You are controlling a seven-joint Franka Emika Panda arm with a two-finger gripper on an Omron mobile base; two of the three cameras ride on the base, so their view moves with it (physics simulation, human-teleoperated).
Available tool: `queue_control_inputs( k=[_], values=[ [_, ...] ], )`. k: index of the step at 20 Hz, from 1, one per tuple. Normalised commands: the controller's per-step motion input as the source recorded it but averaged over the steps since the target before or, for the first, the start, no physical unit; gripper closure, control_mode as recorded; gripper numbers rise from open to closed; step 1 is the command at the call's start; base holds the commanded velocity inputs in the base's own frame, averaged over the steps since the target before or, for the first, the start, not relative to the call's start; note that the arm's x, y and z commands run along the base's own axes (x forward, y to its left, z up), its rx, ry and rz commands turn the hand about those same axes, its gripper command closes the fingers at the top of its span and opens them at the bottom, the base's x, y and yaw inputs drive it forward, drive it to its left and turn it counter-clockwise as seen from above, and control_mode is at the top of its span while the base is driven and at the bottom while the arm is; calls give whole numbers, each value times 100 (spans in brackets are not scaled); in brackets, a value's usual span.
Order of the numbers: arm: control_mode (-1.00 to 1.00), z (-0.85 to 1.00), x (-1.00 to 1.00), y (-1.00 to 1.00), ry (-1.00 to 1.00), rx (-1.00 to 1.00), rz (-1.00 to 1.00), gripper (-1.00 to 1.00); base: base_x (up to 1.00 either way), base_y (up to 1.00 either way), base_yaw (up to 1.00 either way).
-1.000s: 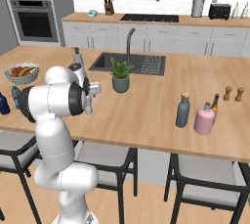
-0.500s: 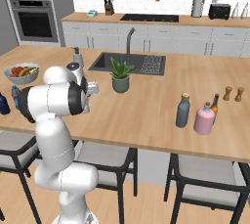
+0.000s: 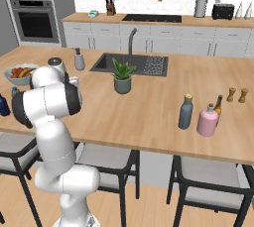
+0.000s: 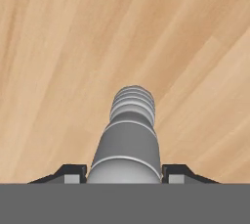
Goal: Move the plastic bottles in the middle to the plastics group, and the glass bottles in the middle to the glass group.
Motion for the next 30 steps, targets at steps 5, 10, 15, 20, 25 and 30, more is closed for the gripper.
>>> queue_control_inputs(
  k=[5,10,15,20,25,30],
  values=[
    [-100,6,-26,100,0,-3,13,100,0,0,0],
    [-100,0,-19,97,0,-4,10,100,0,0,0],
    [-100,0,-21,57,-5,0,5,100,0,0,0],
    [-100,-1,0,47,0,0,0,100,0,0,0],
    [-100,-12,0,7,0,0,0,100,0,0,0],
    [-100,-14,0,1,0,0,0,100,0,0,0]
  ],
)
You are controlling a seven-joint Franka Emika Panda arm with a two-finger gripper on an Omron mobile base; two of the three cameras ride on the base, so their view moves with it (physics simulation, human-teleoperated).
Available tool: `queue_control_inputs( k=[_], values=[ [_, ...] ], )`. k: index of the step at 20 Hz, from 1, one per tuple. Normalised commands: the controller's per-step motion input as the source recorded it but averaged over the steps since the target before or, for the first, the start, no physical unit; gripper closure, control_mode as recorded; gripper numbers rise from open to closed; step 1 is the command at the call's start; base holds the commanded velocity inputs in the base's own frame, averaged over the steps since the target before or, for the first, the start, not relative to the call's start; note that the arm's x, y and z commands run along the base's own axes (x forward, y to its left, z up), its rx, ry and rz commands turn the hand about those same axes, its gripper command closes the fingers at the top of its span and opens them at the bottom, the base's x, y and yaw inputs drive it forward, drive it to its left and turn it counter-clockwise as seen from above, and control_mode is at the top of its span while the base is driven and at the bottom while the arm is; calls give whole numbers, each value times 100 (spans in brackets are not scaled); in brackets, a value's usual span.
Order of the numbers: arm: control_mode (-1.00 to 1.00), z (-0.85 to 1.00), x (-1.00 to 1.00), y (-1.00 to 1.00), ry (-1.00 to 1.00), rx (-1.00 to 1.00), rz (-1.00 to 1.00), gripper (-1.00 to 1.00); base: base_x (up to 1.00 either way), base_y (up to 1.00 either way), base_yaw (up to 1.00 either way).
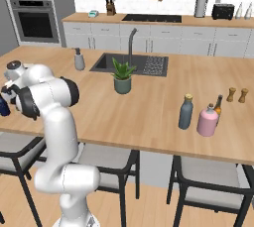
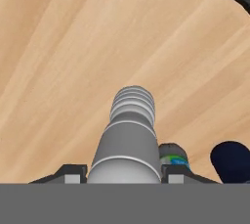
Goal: Move the plastic bottles in the middle to the plastics group, and the glass bottles in the middle to the glass group.
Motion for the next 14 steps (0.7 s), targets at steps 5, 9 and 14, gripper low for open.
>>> queue_control_inputs(
  k=[5,9,14],
  values=[
    [-100,-51,0,6,0,0,0,100,0,0,0],
    [-100,-25,0,9,0,0,0,100,0,0,0],
    [-100,0,1,36,0,0,0,100,0,0,0]
  ],
)
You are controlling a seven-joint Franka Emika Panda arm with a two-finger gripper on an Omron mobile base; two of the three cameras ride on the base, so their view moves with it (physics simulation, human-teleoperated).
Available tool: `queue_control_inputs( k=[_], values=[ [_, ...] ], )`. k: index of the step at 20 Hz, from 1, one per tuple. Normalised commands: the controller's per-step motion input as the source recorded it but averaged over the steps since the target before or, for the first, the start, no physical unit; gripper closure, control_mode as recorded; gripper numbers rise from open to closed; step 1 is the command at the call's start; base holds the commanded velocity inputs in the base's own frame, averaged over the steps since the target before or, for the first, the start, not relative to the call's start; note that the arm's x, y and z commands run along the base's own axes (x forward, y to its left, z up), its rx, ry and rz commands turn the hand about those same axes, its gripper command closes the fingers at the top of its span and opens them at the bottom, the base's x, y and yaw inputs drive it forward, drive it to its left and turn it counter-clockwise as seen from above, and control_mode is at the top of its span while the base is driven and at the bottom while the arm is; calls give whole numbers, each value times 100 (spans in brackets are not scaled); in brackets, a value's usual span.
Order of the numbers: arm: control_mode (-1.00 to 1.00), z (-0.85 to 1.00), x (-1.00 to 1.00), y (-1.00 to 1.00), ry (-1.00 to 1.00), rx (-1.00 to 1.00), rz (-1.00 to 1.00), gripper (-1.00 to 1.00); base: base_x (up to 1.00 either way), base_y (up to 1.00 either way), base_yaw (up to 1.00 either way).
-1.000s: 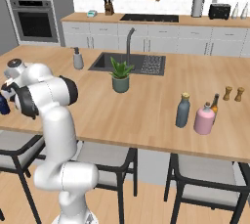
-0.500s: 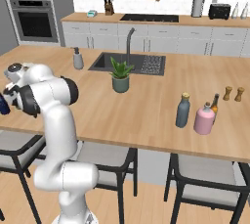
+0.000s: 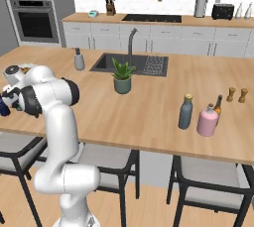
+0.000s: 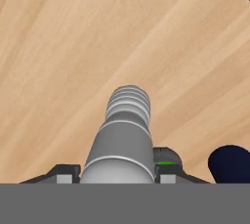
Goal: Move the plastic bottles in the middle to the plastics group, and the glass bottles in the middle to the glass group.
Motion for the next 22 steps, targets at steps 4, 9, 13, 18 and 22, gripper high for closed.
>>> queue_control_inputs(
  k=[4,9,13,18,22],
  values=[
    [-100,-1,1,21,0,0,0,100,0,0,0],
    [-100,-5,0,1,0,0,0,100,0,0,0],
    [-100,0,0,0,0,0,0,-100,0,0,0],
    [-100,0,0,0,0,0,0,-100,0,0,0],
    [-100,5,0,-3,0,0,-1,-100,0,0,0]
  ],
)
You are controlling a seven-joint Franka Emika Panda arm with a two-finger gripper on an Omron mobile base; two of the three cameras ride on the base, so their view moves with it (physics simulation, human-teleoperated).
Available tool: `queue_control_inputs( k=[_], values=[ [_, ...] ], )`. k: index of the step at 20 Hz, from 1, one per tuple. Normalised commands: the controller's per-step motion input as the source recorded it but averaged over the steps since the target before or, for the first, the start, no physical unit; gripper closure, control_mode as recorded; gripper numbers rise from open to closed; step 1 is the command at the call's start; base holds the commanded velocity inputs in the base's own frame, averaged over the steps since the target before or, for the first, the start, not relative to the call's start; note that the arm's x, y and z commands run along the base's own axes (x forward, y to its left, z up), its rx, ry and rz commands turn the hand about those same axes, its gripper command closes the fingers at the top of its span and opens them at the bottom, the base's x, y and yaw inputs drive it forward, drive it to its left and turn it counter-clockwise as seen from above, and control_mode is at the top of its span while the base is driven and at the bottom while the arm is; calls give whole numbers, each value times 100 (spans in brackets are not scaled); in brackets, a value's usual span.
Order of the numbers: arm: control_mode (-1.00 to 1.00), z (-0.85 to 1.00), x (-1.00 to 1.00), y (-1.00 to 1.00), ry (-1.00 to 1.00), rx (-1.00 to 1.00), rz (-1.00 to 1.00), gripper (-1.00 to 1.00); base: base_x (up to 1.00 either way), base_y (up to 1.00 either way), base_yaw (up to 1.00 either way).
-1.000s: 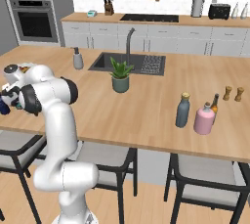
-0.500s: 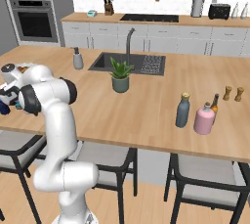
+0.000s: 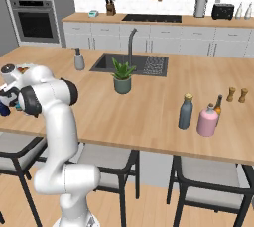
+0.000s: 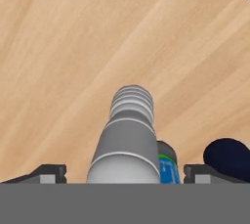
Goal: Move the plastic bottles in the middle to the plastics group, and the glass bottles in the middle to the glass group.
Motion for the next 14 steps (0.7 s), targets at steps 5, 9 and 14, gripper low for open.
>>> queue_control_inputs(
  k=[5,9,14],
  values=[
    [-100,41,-2,-20,0,2,-3,-100,0,0,0],
    [-100,53,-30,-50,0,11,-10,-100,0,0,0],
    [-100,51,-46,-58,0,9,-11,-100,0,0,0]
  ],
)
